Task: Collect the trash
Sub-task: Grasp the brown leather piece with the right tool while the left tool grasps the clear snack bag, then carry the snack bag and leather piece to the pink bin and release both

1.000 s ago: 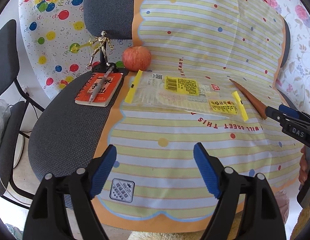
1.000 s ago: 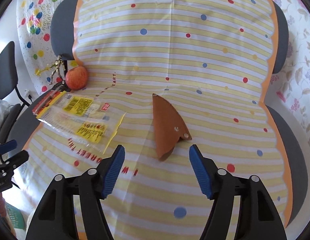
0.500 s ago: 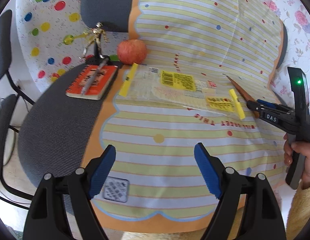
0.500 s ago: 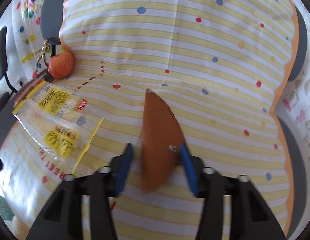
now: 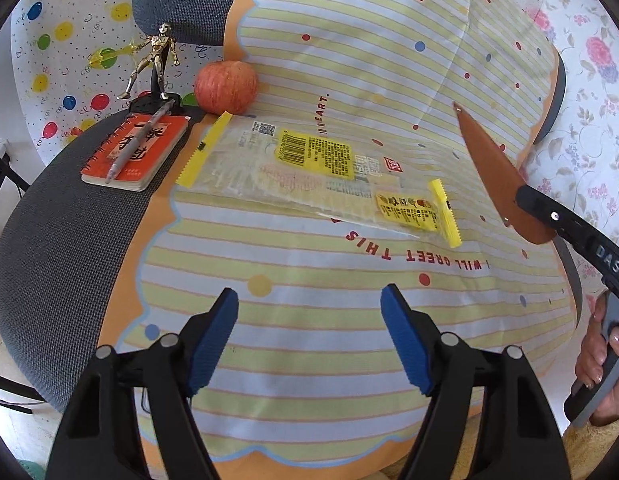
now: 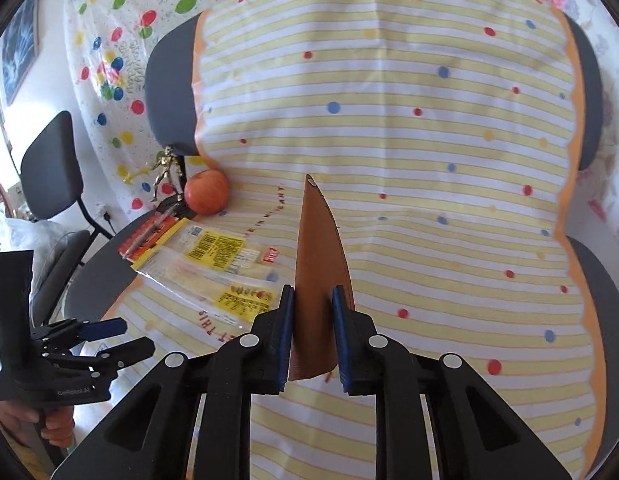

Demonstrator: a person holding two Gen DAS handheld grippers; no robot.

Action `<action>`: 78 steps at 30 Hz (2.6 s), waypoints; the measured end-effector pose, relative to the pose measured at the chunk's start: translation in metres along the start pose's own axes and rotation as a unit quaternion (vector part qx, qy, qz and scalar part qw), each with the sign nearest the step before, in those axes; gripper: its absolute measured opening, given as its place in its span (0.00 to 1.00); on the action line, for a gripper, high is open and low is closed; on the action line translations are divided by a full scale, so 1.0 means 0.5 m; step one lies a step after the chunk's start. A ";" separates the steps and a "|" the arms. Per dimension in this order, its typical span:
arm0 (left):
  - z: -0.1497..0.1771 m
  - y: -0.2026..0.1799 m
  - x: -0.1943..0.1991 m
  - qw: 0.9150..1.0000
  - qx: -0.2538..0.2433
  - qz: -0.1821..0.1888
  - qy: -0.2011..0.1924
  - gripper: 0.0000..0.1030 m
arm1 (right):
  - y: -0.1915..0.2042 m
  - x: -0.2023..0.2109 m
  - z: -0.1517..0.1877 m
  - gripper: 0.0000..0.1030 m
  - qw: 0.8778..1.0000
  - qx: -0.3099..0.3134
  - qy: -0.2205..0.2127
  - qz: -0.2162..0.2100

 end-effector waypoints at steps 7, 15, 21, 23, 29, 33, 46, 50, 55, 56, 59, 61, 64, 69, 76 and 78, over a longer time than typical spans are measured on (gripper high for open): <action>-0.003 0.028 -0.014 1.000 0.019 0.016 0.014 0.67 | 0.032 -0.045 0.045 0.19 0.994 -0.023 0.086 -0.064; -0.009 0.061 0.003 0.999 0.053 0.010 0.001 0.67 | 0.075 0.057 0.090 0.19 0.990 -0.036 0.090 -0.103; -0.034 0.102 0.038 0.995 0.087 -0.017 -0.036 0.67 | 0.036 0.091 0.074 0.20 0.999 -0.010 0.024 -0.030; -0.051 0.119 0.024 0.995 0.092 -0.030 -0.035 0.64 | 0.030 0.093 0.075 0.20 1.000 -0.009 0.009 -0.020; -0.066 0.137 -0.056 0.994 0.100 -0.032 -0.006 0.48 | 0.025 0.084 0.087 0.20 1.000 -0.022 0.006 -0.020; -0.059 0.105 -0.079 0.997 0.068 -0.041 -0.008 0.32 | 0.018 0.088 0.092 0.20 1.000 -0.026 0.004 -0.015; -0.081 -0.079 0.059 0.993 -0.067 0.038 -0.089 0.00 | -0.011 0.200 0.082 0.20 0.998 -0.048 -0.045 0.017; -0.082 -0.126 0.105 0.988 -0.104 0.024 -0.109 0.00 | -0.023 0.237 0.086 0.20 0.997 -0.056 -0.055 0.028; -0.064 -0.150 0.152 0.982 -0.138 0.018 -0.131 0.00 | -0.024 0.275 0.105 0.20 0.995 -0.063 -0.061 0.037; -0.056 -0.153 0.165 0.980 -0.145 0.015 -0.137 0.00 | -0.023 0.281 0.110 0.20 0.995 -0.066 -0.062 0.038; -0.039 -0.159 0.196 0.976 -0.159 0.006 -0.147 0.00 | -0.017 0.292 0.121 0.20 0.995 -0.070 -0.062 0.036; -0.029 -0.159 0.214 0.976 -0.160 0.007 -0.148 0.00 | -0.012 0.299 0.124 0.20 0.995 -0.072 -0.064 0.034; -0.014 -0.158 0.238 0.975 -0.159 0.009 -0.155 0.00 | 0.000 0.314 0.129 0.20 0.994 -0.076 -0.071 0.028; 0.014 -0.160 0.266 0.974 -0.156 0.024 -0.161 0.00 | 0.012 0.351 0.149 0.20 0.993 -0.087 -0.081 0.019; 0.051 -0.201 0.289 0.973 -0.155 0.087 -0.148 0.00 | -0.009 0.414 0.209 0.20 0.990 -0.116 -0.075 0.038; 0.059 -0.232 0.291 0.970 -0.161 0.117 -0.141 0.00 | -0.027 0.451 0.226 0.20 0.987 -0.133 -0.081 0.048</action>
Point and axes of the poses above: each gripper's, at about its wrist camera, not at the fingertips, and x roughly against the way its jaws point, y to its left, z to its underside, the point moved 7 cm from there along -x, roughly the way its jaws point, and after that the axes turned 11 degrees about -y, right-handed, at the moved point
